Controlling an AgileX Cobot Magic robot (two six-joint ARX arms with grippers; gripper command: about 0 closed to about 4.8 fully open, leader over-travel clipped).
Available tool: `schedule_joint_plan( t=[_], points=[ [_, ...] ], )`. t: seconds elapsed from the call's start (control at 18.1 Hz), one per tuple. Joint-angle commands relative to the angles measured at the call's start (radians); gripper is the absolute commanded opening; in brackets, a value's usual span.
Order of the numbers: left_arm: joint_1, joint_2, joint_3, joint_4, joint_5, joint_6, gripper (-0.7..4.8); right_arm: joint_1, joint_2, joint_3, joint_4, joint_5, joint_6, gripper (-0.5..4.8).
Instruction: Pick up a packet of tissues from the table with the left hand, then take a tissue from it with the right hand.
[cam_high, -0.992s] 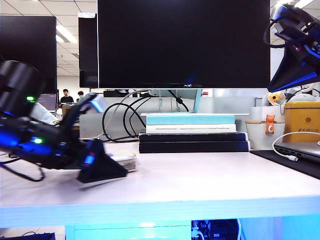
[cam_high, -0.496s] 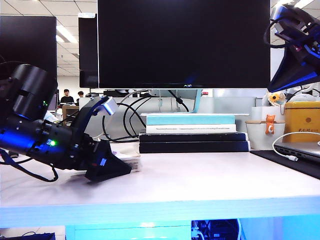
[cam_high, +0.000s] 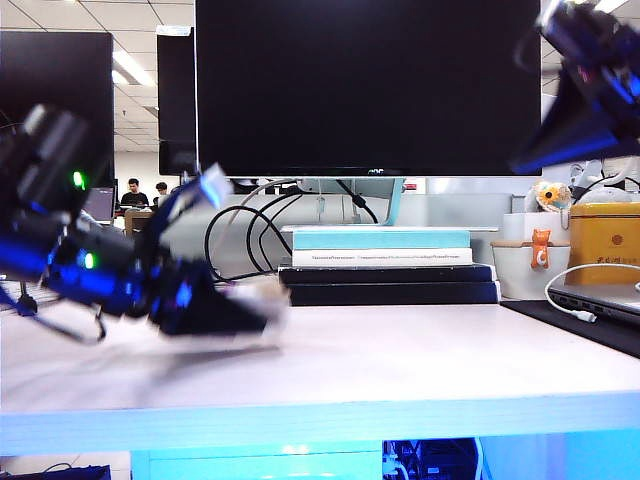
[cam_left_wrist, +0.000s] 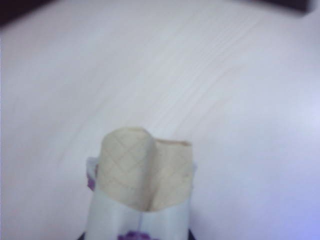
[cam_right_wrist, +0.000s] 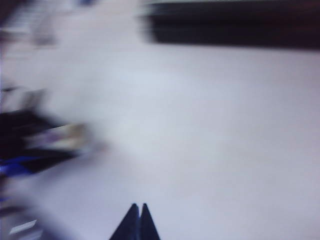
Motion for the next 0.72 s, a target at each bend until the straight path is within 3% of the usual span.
schedule_joint_plan(
  t=[0.06,0.28,0.44,0.72],
  points=[
    [-0.002,-0.066,0.001,0.005,0.093,-0.002,1.19,0.0,-0.002,0.006,0.006,-0.223,0.094,0.01],
    [-0.003,-0.13,0.001,0.003,0.217,-0.03,1.19,0.0,-0.002,0.005,0.036,-0.425,0.183,0.67],
    [-0.053,-0.154,0.006,0.002,0.314,-0.066,1.2,0.001,0.003,0.005,0.135,-0.682,0.327,0.93],
    [-0.203,-0.154,0.065,-0.001,0.275,-0.113,1.2,0.003,0.005,0.005,0.155,-0.757,0.402,1.13]
  ],
)
